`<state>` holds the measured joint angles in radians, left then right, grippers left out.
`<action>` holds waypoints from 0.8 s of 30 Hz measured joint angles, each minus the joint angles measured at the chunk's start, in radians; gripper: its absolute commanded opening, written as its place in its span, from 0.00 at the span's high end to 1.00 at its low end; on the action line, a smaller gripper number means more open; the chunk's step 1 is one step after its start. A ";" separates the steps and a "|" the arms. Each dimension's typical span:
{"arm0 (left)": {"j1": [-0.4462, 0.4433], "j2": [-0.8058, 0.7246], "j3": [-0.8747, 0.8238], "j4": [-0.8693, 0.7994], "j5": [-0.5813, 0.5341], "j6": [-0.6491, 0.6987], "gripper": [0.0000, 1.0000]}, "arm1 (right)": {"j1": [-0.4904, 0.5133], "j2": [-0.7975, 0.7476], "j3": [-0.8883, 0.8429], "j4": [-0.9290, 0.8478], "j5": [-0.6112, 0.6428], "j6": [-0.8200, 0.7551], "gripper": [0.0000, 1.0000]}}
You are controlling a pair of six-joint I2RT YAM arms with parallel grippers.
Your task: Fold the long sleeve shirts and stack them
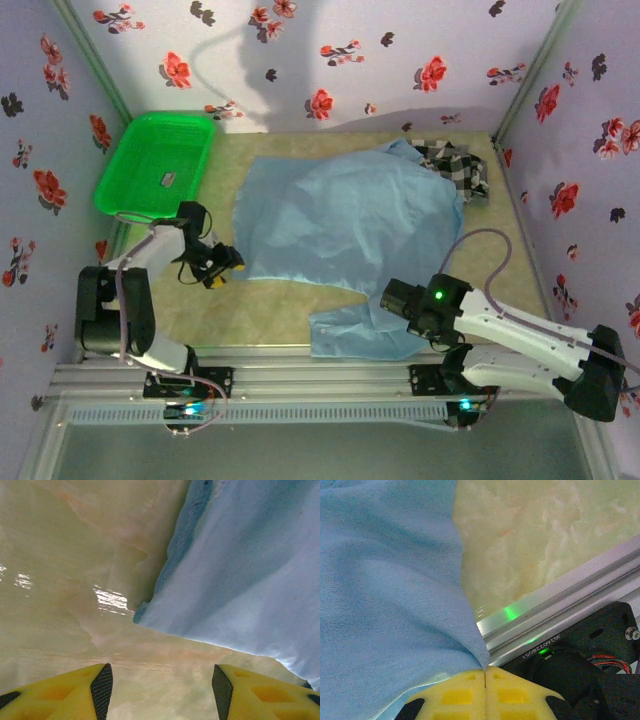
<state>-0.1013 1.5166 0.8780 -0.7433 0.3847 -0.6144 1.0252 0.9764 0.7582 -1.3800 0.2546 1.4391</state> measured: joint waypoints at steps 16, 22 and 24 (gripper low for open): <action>-0.007 0.125 -0.002 0.061 -0.001 -0.063 0.56 | 0.000 0.001 0.021 0.020 0.000 -0.023 0.94; -0.008 0.158 0.025 0.040 -0.026 -0.062 0.82 | 0.000 0.001 0.022 0.044 -0.003 -0.034 0.97; -0.010 0.170 0.039 0.044 -0.031 -0.058 0.89 | 0.000 0.000 0.025 0.047 -0.008 -0.037 0.98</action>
<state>-0.1116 1.6863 0.9169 -0.6991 0.3534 -0.6724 1.0252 0.9764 0.7830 -1.3331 0.2466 1.4021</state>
